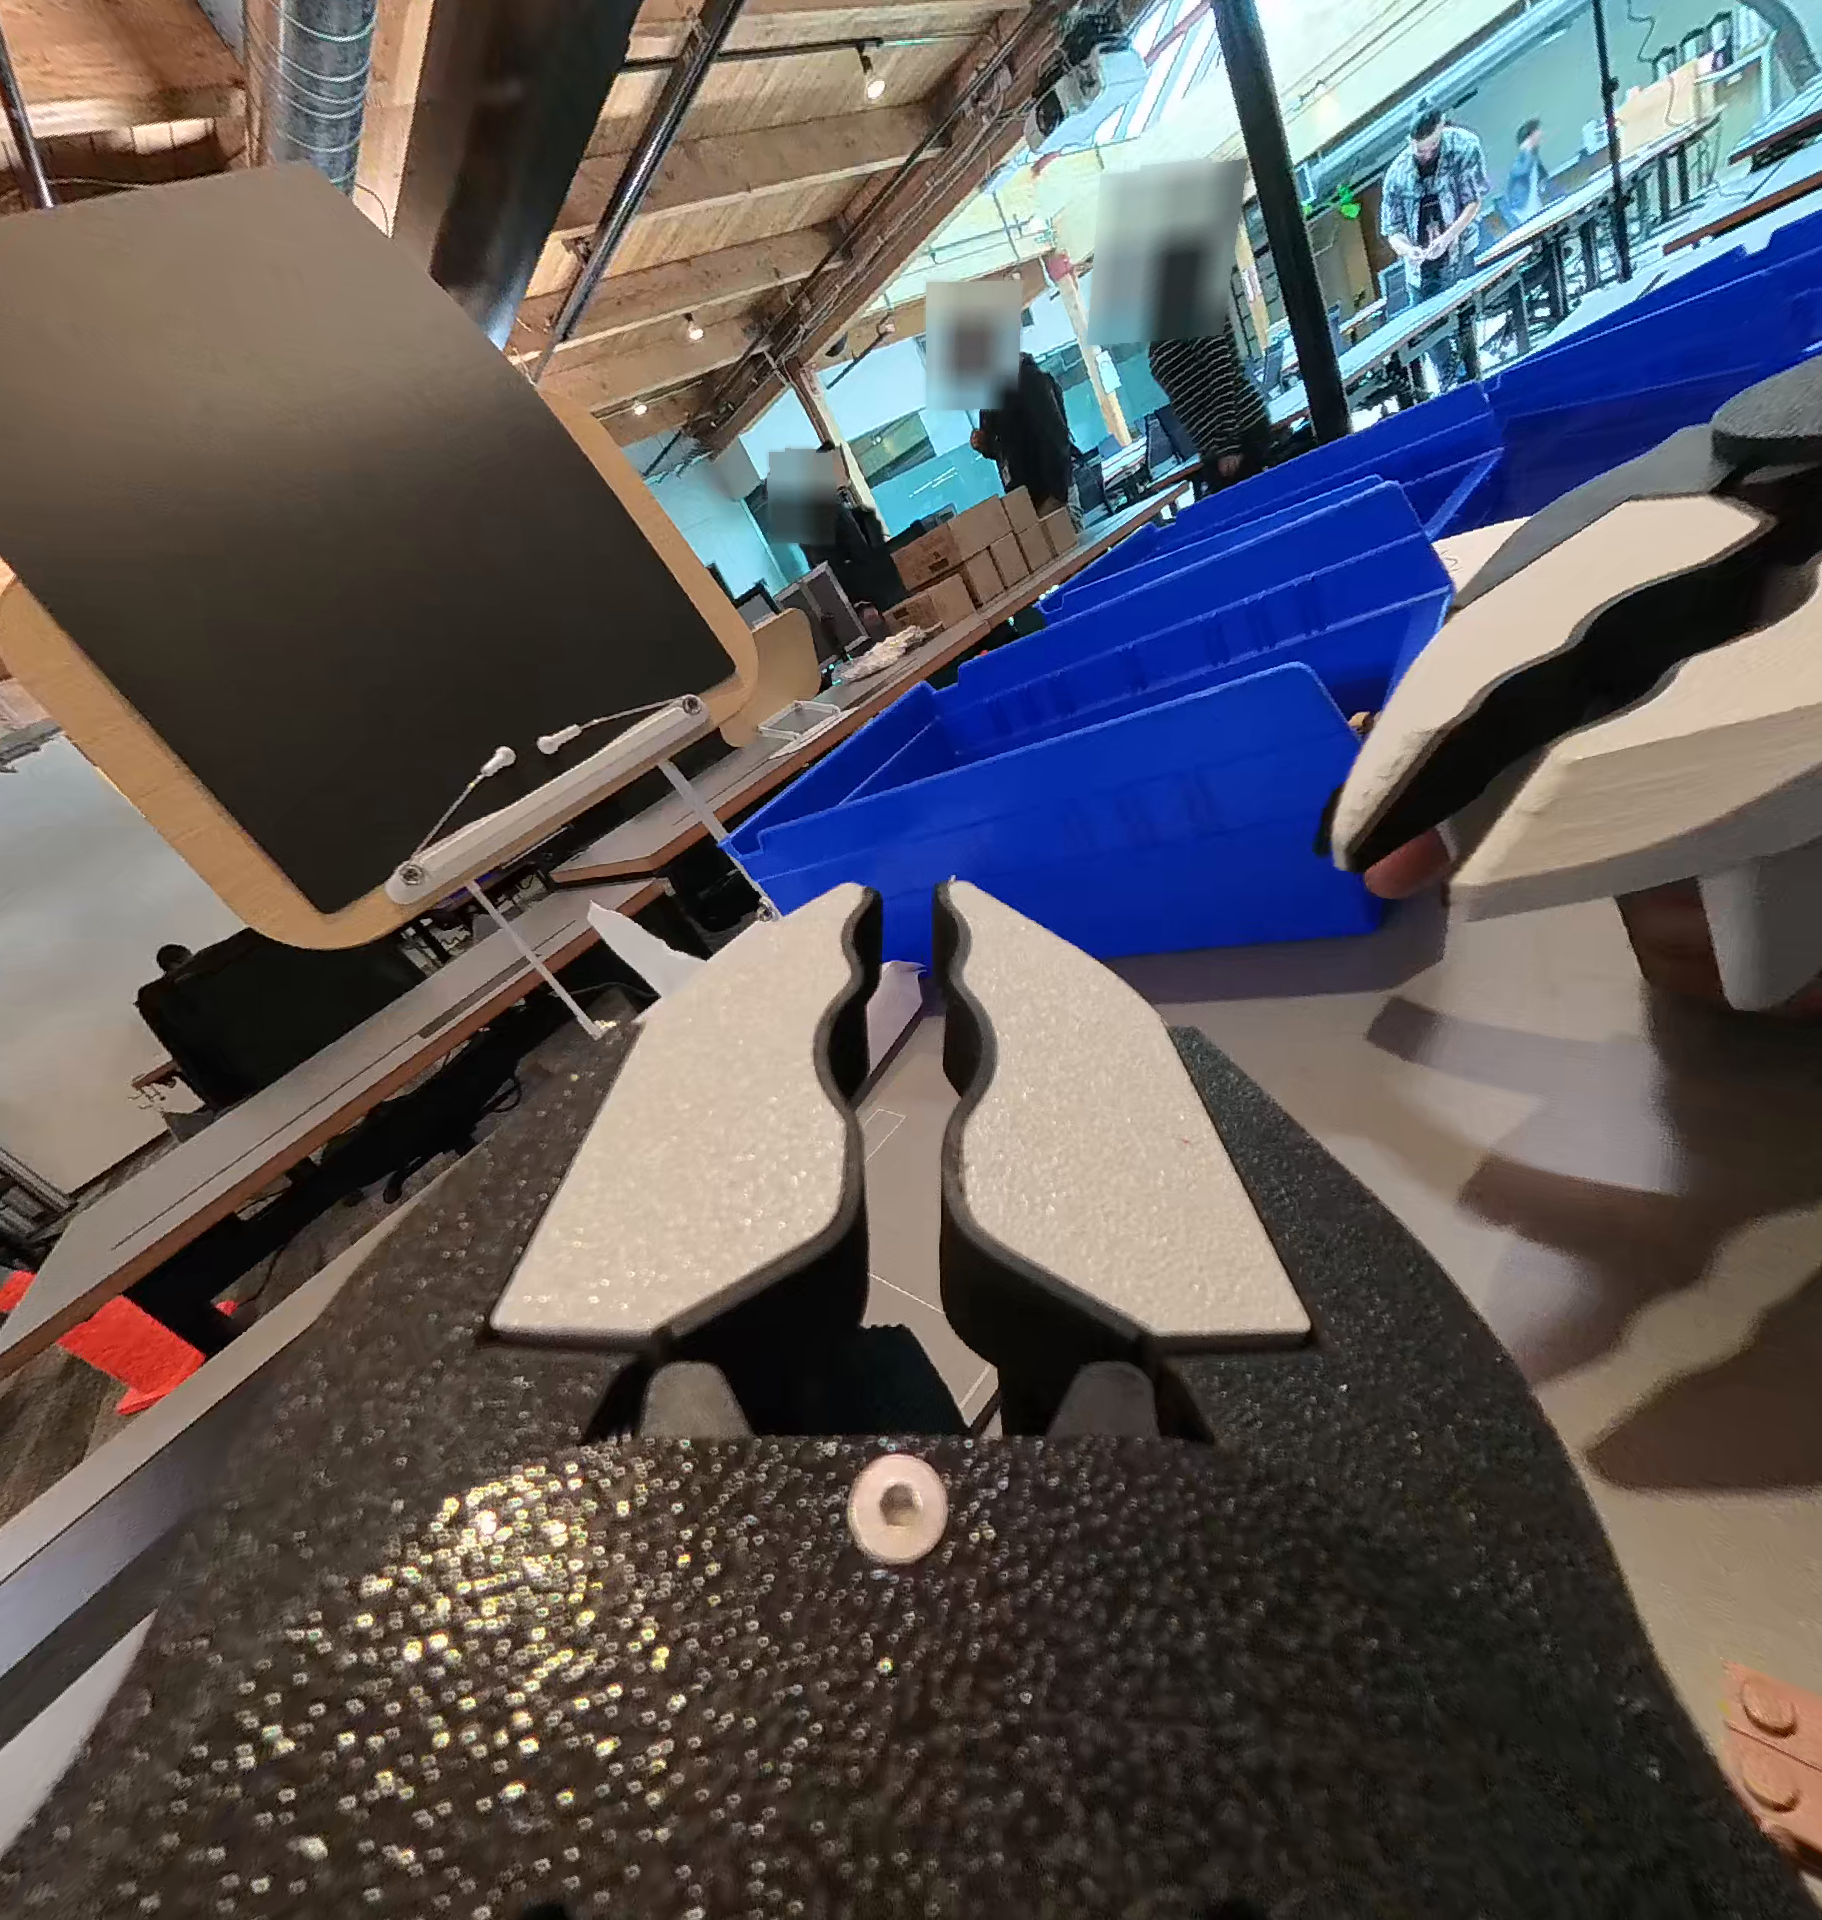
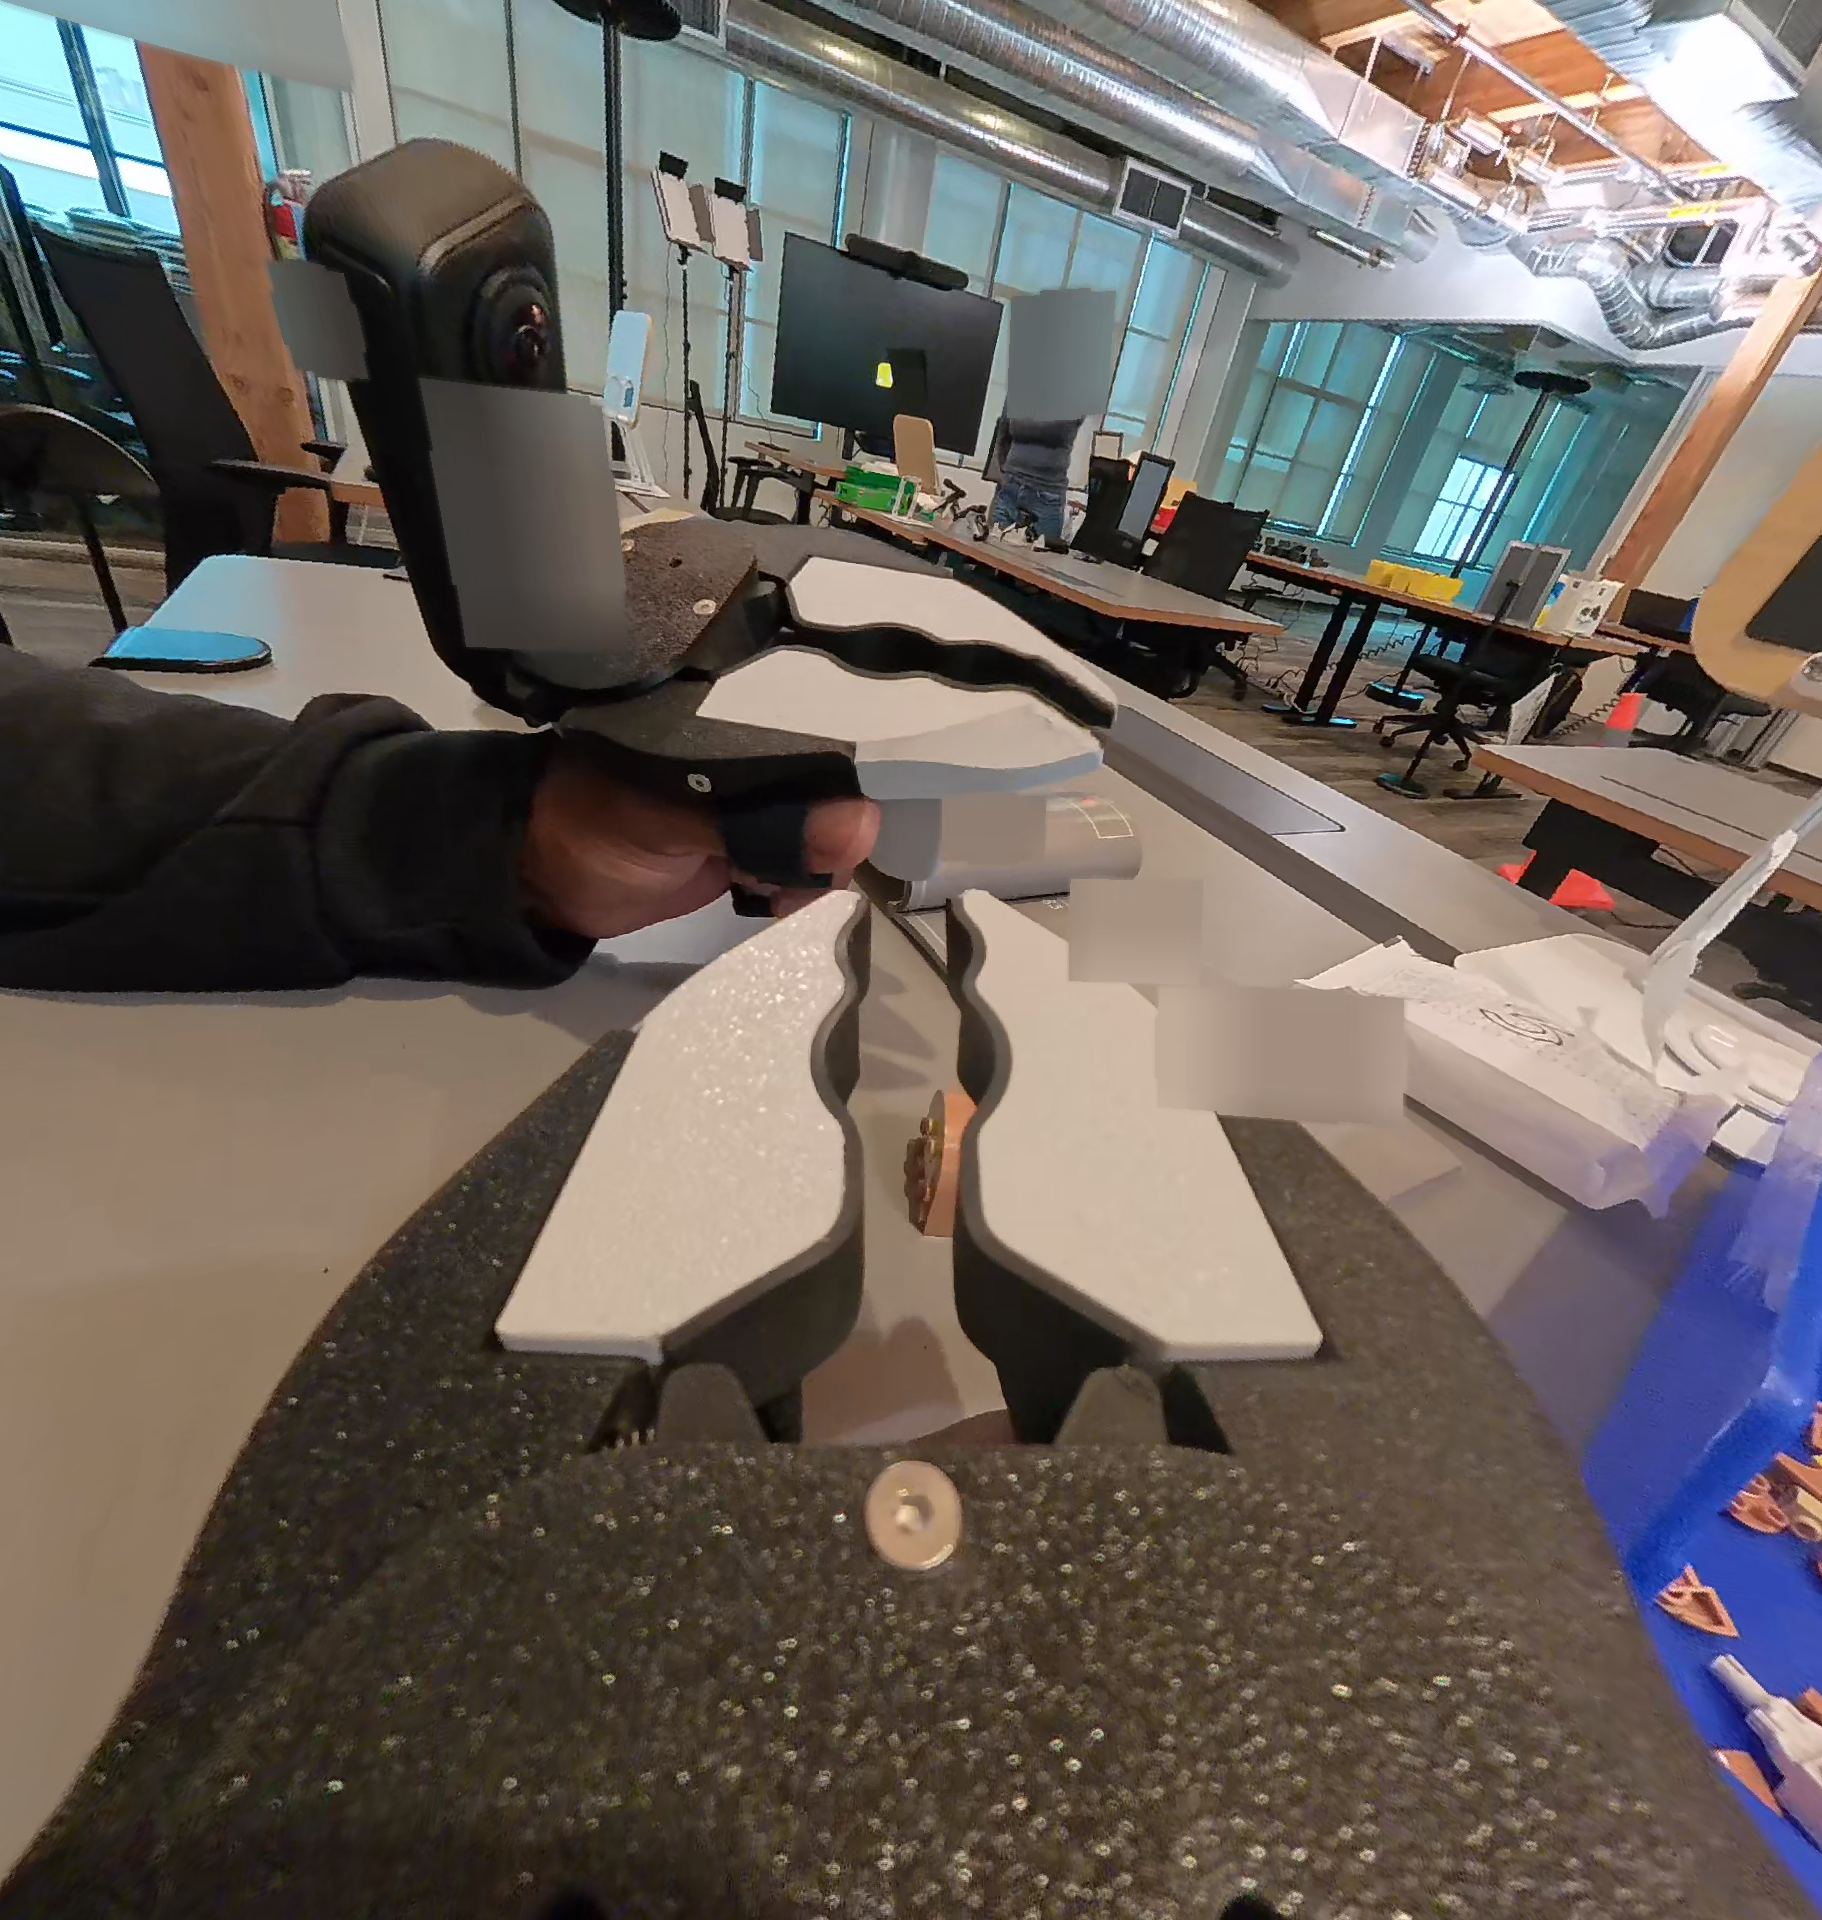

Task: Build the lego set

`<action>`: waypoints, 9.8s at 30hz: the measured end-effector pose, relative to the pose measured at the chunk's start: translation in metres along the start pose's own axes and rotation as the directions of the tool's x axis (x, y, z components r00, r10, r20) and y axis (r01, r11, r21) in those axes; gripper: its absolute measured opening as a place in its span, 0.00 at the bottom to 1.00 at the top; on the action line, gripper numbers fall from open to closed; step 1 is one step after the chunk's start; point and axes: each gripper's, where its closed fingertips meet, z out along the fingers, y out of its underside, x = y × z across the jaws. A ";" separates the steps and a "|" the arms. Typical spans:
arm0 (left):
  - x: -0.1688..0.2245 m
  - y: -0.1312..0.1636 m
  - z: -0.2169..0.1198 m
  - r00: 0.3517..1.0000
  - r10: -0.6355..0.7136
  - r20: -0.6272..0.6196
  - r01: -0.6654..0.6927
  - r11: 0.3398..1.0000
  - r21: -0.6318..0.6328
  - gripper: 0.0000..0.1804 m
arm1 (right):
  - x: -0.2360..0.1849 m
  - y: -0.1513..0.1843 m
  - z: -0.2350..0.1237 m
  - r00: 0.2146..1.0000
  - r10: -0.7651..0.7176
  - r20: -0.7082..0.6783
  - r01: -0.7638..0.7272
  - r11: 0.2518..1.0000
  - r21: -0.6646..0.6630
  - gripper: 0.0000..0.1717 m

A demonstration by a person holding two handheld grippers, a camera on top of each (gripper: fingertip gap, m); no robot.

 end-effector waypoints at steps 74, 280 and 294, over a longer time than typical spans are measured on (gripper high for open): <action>-0.023 0.047 -0.012 0.998 -0.039 0.047 0.047 0.983 -0.176 0.05 | 0.258 -0.005 -0.129 0.978 -0.203 -0.054 0.115 0.730 -0.673 0.08; 0.015 0.022 -0.055 0.940 -0.083 -0.331 0.081 0.997 -0.018 0.05 | -0.021 -0.002 0.037 0.901 0.405 0.156 -0.405 0.914 -0.033 0.07; 0.052 0.033 -0.069 0.804 -0.159 -0.572 0.061 0.980 -0.188 0.05 | -0.010 0.012 0.031 0.919 0.391 0.041 -0.385 0.916 -0.110 0.07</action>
